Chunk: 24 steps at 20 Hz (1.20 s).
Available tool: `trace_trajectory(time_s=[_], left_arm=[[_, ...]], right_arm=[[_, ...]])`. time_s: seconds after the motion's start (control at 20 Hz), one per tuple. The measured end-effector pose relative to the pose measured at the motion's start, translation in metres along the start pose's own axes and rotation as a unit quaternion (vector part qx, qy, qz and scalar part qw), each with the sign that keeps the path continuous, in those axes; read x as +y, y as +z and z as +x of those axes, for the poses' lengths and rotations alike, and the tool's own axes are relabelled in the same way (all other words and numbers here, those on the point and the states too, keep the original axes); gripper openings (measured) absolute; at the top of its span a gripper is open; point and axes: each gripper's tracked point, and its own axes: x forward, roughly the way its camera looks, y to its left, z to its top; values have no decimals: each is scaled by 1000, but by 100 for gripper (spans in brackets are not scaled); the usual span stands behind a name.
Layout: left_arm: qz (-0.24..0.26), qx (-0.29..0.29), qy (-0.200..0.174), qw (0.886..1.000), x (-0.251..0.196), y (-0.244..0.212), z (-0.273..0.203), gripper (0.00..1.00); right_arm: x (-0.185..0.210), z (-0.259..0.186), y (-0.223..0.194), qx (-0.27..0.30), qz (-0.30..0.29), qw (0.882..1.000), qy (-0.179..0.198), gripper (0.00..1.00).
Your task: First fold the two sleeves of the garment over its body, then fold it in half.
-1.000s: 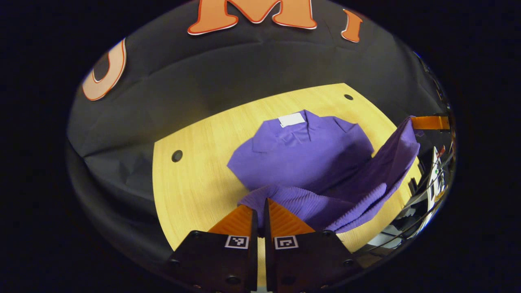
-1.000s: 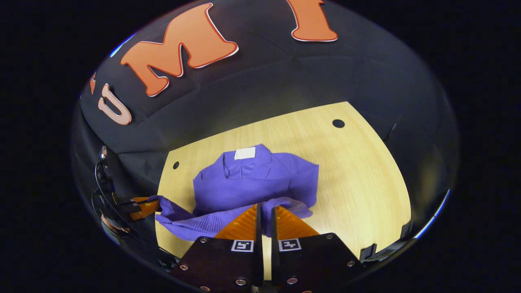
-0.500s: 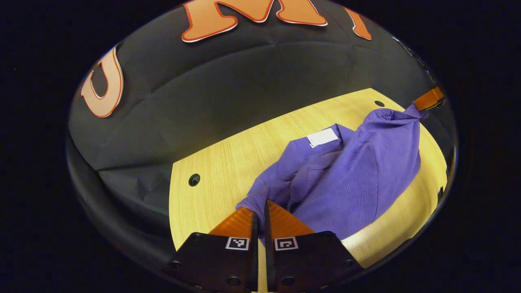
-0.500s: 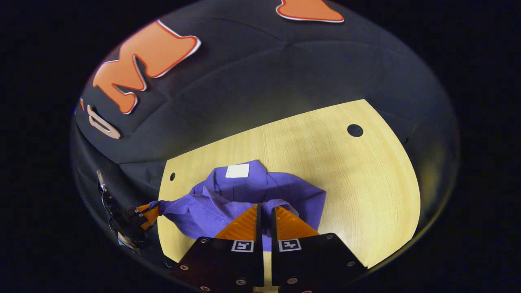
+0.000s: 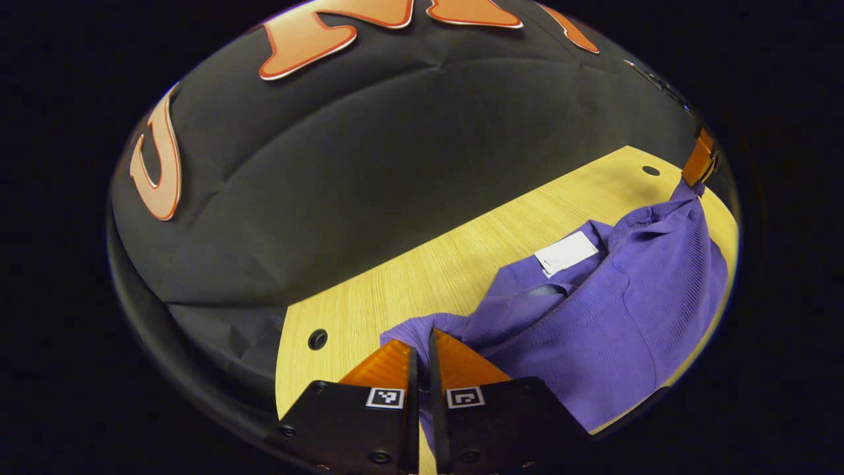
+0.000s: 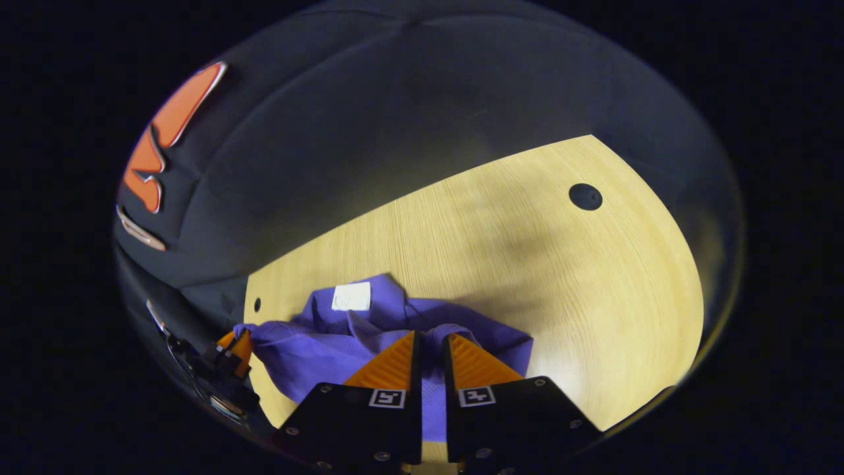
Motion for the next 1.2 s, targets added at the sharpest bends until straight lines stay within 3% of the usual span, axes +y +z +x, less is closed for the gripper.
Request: trace_trajectory(time_s=[0.05, 0.1, 0.2, 0.25, 0.3, 0.35, 0.4, 0.45, 0.55, 0.9, 1.2], left_arm=[[-3, -15, 12, 1000, 3, 6, -1, 14], [-8, -28, 21, 999, 6, 9, -2, 31], [-20, -41, 27, 999, 9, 12, -11, 64], [-25, -36, 26, 999, 8, 8, -15, 81], [-30, -39, 33, 998, 14, 7, -22, 90], [-37, -39, 34, 998, 16, 4, -22, 99], [-45, -44, 35, 997, 20, 4, -33, 98], [-53, -49, 34, 997, 23, 5, -41, 98], [-65, -66, 37, 995, 31, 7, -60, 99], [-111, -117, 17, 987, 35, 15, -140, 99], [-100, -192, -6, 976, 45, 38, -213, 98]], right_arm=[[1, 0, 7, -13, 7, 1000, 1, 21], [2, 0, 15, -30, 9, 1000, 0, 39], [0, -7, 22, -54, 5, 999, -6, 44], [0, -12, 25, -64, 0, 998, -12, 56], [2, -16, 26, -74, -8, 997, -14, 60], [2, -23, 27, -84, -16, 996, -19, 71], [4, -29, 28, -94, -23, 995, -23, 67], [5, -38, 27, -105, -32, 994, -30, 86], [11, -56, 24, -135, -54, 989, -40, 94], [55, -125, -12, -219, -97, 970, -47, 97], [87, -183, -57, -268, -111, 956, -46, 96]])
